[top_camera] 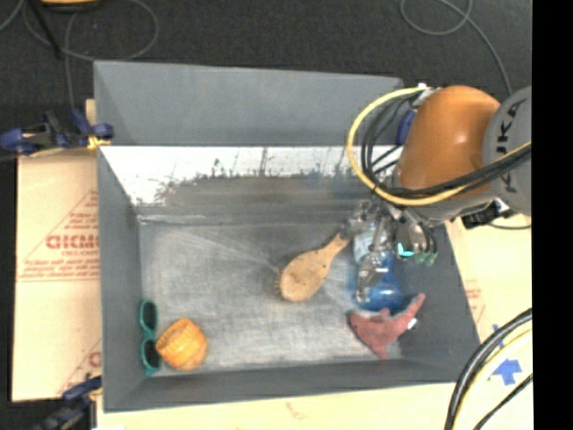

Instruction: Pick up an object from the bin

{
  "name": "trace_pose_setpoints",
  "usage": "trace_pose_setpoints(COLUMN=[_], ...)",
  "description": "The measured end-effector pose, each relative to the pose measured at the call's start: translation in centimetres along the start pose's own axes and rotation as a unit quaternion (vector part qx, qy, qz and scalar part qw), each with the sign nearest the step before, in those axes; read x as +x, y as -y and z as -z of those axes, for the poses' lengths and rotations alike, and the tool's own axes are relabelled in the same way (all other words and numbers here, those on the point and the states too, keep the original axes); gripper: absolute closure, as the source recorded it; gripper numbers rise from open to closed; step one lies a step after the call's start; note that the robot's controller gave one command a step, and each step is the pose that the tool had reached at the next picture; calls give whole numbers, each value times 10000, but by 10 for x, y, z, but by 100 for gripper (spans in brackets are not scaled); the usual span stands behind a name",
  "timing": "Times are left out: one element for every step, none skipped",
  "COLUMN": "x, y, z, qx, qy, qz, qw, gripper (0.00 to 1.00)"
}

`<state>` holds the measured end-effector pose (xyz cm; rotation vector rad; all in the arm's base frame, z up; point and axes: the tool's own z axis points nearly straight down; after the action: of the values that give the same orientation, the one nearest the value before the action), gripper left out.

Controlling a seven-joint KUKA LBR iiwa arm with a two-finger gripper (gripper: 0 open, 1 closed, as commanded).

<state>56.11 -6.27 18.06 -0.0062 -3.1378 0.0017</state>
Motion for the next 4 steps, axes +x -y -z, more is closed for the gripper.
trace_pose_setpoints(x=[-2,29,29,29], y=[0,-31,-31,-30], z=[4,-54,-54,-54], qx=[5,0,3,4], qy=[38,35,35,35], qz=[6,391,397,399], qw=[10000,9992,9992,9992], gripper=[0,100,0,0])
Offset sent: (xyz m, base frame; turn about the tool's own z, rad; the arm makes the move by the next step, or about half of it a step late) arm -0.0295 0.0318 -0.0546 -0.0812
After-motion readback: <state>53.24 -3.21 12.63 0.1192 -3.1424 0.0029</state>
